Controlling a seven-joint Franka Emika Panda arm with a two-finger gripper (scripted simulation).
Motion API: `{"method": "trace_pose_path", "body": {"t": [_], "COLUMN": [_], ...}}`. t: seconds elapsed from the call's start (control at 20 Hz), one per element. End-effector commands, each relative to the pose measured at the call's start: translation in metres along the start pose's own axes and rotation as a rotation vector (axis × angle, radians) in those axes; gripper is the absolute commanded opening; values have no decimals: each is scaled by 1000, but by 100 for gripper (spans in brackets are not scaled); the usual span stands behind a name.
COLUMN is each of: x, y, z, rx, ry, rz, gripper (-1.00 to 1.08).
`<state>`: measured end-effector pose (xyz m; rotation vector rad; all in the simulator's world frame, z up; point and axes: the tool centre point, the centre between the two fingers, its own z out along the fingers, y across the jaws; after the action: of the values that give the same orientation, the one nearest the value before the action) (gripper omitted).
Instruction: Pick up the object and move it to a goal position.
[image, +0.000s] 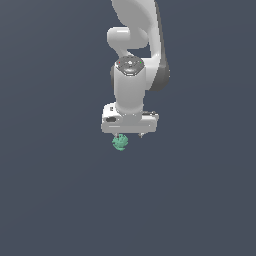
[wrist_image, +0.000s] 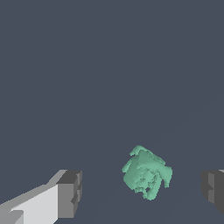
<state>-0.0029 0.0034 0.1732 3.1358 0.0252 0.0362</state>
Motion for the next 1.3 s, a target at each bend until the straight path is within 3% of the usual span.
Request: {"method": "trace_pose_path", "body": {"t": [0.0,0.45,0.85,1.25], "x": [0,-5,-8,-19], "y": [0,27,26,29], "z": [0,-4,2,23], "rx": [0,-6,-4,0], "ry": [0,-15,-15,-18], "rz": [0,14,46,171], "gripper": [100,100,100,100]}}
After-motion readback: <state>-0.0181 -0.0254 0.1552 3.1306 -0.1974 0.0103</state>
